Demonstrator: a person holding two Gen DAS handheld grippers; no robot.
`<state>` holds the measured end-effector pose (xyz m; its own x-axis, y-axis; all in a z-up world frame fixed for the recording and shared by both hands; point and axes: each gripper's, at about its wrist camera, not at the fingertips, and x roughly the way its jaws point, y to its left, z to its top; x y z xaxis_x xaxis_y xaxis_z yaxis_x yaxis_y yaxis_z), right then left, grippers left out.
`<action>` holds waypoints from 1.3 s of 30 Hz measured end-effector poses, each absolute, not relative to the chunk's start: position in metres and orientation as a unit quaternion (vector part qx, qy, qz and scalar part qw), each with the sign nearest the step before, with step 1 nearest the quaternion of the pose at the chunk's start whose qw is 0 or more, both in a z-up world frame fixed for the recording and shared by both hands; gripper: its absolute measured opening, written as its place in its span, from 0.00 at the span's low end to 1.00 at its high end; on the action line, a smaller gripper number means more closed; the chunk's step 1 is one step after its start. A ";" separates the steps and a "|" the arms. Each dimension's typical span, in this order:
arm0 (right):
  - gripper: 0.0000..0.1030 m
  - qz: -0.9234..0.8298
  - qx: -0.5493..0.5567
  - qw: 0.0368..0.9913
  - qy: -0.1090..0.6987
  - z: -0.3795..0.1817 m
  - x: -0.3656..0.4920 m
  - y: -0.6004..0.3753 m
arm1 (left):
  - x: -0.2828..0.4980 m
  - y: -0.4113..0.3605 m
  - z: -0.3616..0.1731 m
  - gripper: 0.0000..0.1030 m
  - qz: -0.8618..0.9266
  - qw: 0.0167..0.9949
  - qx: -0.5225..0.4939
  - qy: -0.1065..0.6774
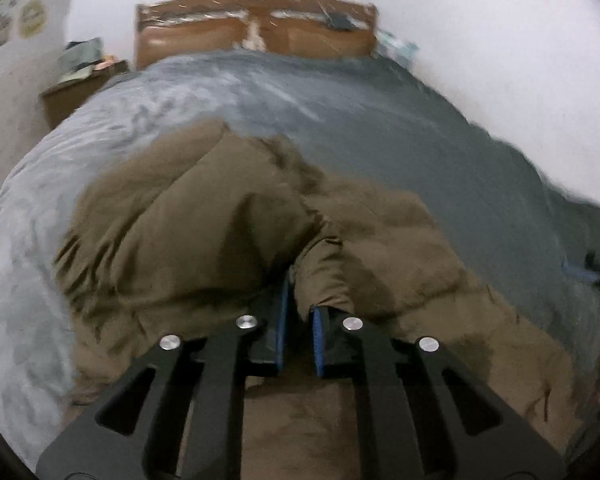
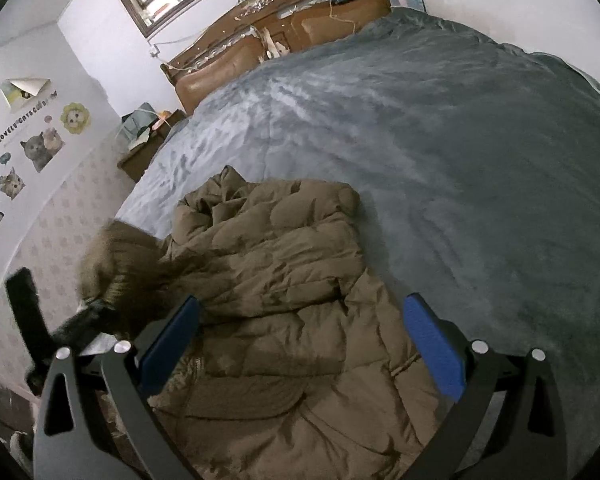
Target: Fold large clothes
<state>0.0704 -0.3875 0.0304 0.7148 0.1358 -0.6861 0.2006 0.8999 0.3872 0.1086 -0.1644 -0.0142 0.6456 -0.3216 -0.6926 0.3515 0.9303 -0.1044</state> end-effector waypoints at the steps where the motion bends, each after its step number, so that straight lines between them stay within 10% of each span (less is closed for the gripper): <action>1: 0.98 -0.018 0.224 0.898 0.378 0.029 0.071 -0.388 | 0.108 -0.172 -0.020 0.11 -0.184 0.903 0.023 0.387; 10: 0.98 -0.020 0.218 0.895 0.388 0.026 0.075 -0.387 | 0.098 -0.181 -0.041 0.51 -0.120 0.899 0.061 0.416; 15: 0.98 -0.014 0.208 0.897 0.391 0.026 0.075 -0.381 | 0.093 -0.142 -0.022 0.95 -0.110 0.906 0.008 0.409; 39: 0.98 0.041 0.049 0.929 0.365 0.036 0.072 -0.221 | 0.075 0.028 0.006 0.95 -0.015 0.950 -0.072 0.305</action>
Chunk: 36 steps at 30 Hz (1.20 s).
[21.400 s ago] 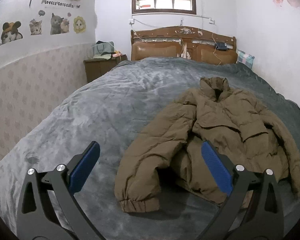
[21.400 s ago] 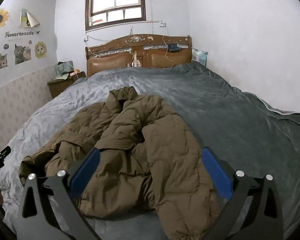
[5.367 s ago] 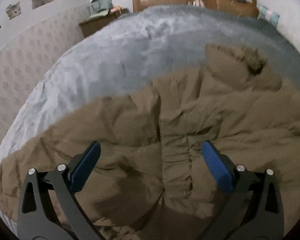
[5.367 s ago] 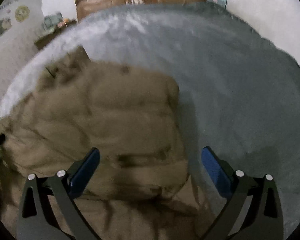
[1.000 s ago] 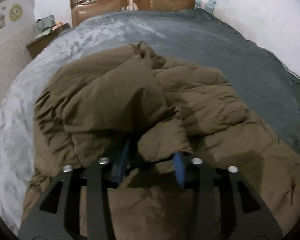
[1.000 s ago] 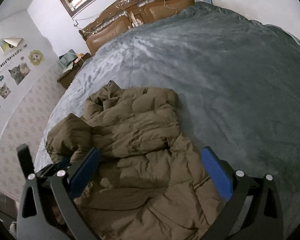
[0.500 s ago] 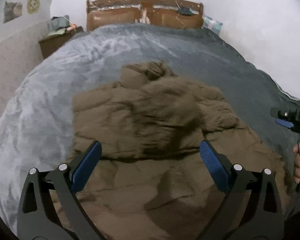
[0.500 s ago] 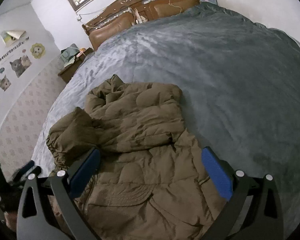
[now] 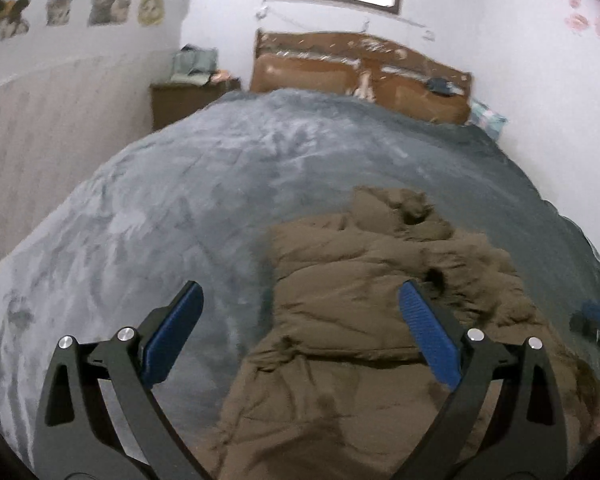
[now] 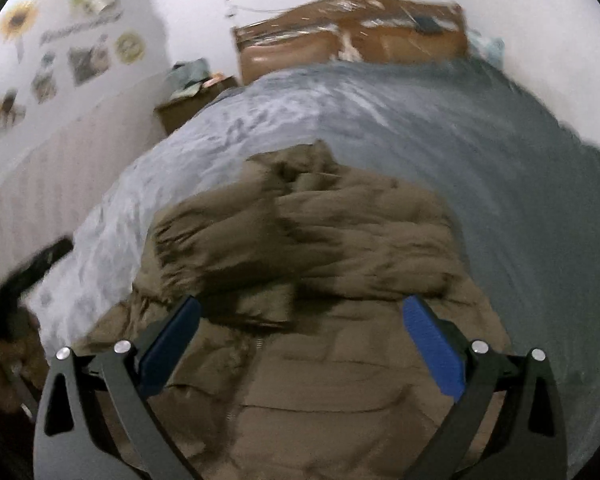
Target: Fold large clothes
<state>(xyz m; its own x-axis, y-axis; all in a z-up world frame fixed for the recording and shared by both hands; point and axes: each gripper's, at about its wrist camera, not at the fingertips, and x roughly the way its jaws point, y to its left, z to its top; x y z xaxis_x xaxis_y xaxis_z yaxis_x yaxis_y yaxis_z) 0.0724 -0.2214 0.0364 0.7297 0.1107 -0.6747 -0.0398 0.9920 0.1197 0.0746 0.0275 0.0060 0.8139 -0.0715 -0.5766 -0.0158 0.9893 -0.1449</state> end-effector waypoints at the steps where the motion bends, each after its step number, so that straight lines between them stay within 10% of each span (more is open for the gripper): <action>1: 0.98 0.049 0.030 0.928 0.367 0.034 0.074 -0.205 | 0.079 0.036 0.004 0.95 -0.006 0.948 -0.086 0.306; 16: 0.98 0.025 -0.082 0.905 0.416 -0.014 0.144 -0.082 | 0.094 0.086 0.001 0.95 0.039 0.939 -0.135 0.312; 20: 0.66 -0.003 -0.099 0.903 0.417 -0.016 0.152 -0.094 | 0.090 0.081 0.003 0.95 0.027 0.944 -0.123 0.306; 26: 0.88 -0.097 -0.099 0.917 0.373 0.015 0.147 -0.169 | 0.090 0.075 0.004 0.95 0.024 0.947 -0.106 0.302; 36: 0.93 -0.057 0.060 0.909 0.408 0.012 0.129 -0.319 | 0.107 0.068 -0.004 0.95 -0.020 0.943 -0.078 0.322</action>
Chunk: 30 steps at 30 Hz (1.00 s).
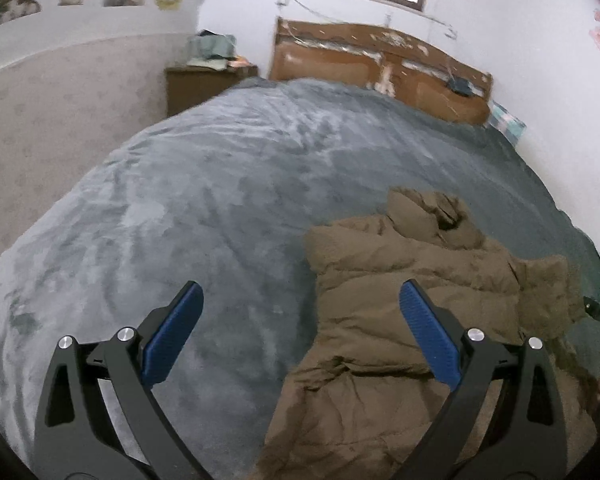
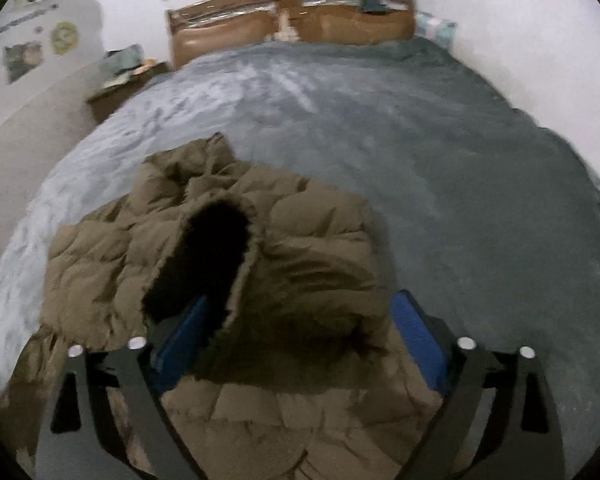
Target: Fold large clothes
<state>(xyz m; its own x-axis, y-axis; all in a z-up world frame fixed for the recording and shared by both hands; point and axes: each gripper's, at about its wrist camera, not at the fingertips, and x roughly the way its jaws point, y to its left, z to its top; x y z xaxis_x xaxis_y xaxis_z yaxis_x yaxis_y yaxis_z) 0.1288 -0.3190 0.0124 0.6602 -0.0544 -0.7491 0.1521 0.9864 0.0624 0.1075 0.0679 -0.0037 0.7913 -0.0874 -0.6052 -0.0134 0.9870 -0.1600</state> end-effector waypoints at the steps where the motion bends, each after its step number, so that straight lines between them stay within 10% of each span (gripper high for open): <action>1: 0.93 -0.051 0.073 0.907 0.412 0.009 0.128 -0.328 | 0.111 0.065 -0.005 0.95 -0.023 0.943 -0.071 0.323; 18: 0.95 -0.025 0.062 0.877 0.476 -0.043 0.174 -0.339 | 0.175 0.030 -0.068 0.97 -0.039 0.903 -0.010 0.428; 20: 0.71 -0.003 0.062 0.876 0.478 -0.049 0.175 -0.333 | 0.177 0.023 -0.079 0.96 -0.039 0.898 0.009 0.438; 22: 0.47 0.006 0.053 0.872 0.487 -0.053 0.177 -0.326 | 0.184 0.014 -0.092 0.85 -0.051 0.894 0.029 0.445; 24: 0.22 0.002 0.028 0.876 0.481 -0.052 0.179 -0.321 | 0.196 0.004 -0.106 0.26 -0.088 0.882 0.036 0.462; 30: 0.06 -0.020 -0.015 0.909 0.417 -0.021 0.173 -0.315 | 0.197 0.009 -0.089 0.03 -0.063 0.907 0.027 0.416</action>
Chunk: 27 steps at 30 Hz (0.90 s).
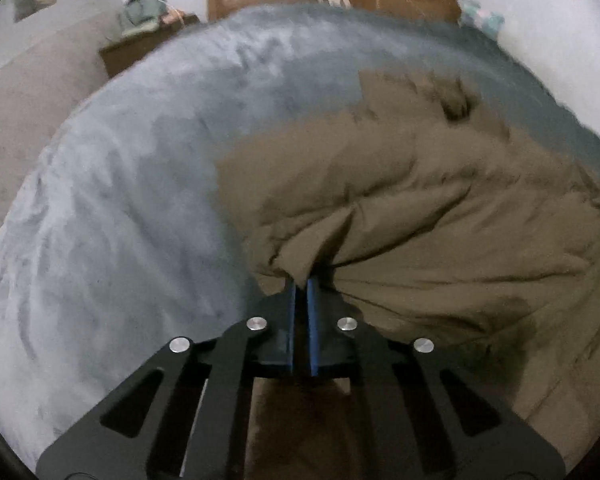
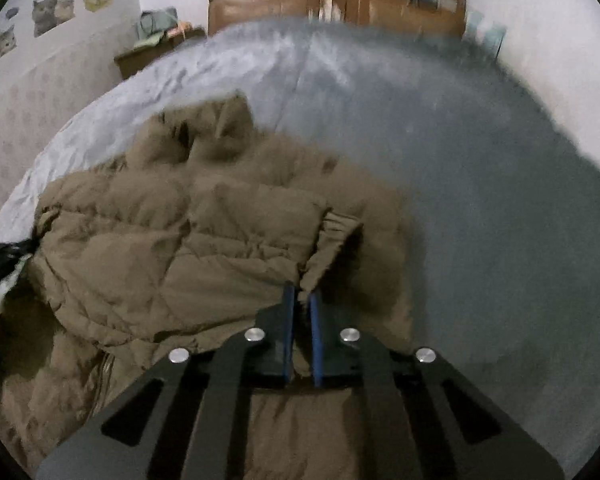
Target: Fold large clothes
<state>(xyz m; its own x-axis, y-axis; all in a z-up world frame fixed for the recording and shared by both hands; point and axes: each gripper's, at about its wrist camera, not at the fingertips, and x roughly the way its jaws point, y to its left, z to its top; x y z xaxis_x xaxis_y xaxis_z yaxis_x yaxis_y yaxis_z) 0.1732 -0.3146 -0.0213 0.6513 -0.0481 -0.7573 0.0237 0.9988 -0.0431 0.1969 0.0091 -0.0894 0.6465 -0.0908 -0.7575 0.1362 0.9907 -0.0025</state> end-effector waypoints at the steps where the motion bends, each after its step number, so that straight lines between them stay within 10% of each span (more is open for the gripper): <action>1: 0.06 -0.031 -0.031 0.917 0.396 -0.013 0.173 -0.312 | 0.194 0.010 -0.077 0.01 -0.055 0.918 0.030 0.392; 9: 0.07 -0.091 -0.060 0.920 0.377 -0.006 0.197 -0.318 | 0.209 0.007 -0.047 0.08 -0.043 0.933 0.044 0.353; 14: 0.50 -0.117 -0.054 0.882 0.453 -0.053 0.207 -0.341 | 0.231 -0.004 -0.092 0.20 -0.036 0.914 0.051 0.400; 16: 0.50 -0.121 -0.044 0.893 0.430 -0.034 0.204 -0.343 | 0.235 -0.006 -0.092 0.24 -0.028 0.914 0.053 0.401; 21: 0.88 -0.038 -0.042 0.939 0.340 0.025 0.198 -0.288 | 0.229 -0.005 -0.052 0.88 -0.030 0.934 0.008 0.355; 27: 0.88 0.003 -0.109 0.917 0.384 -0.035 0.208 -0.243 | 0.221 -0.039 -0.074 0.94 -0.053 0.931 0.058 0.357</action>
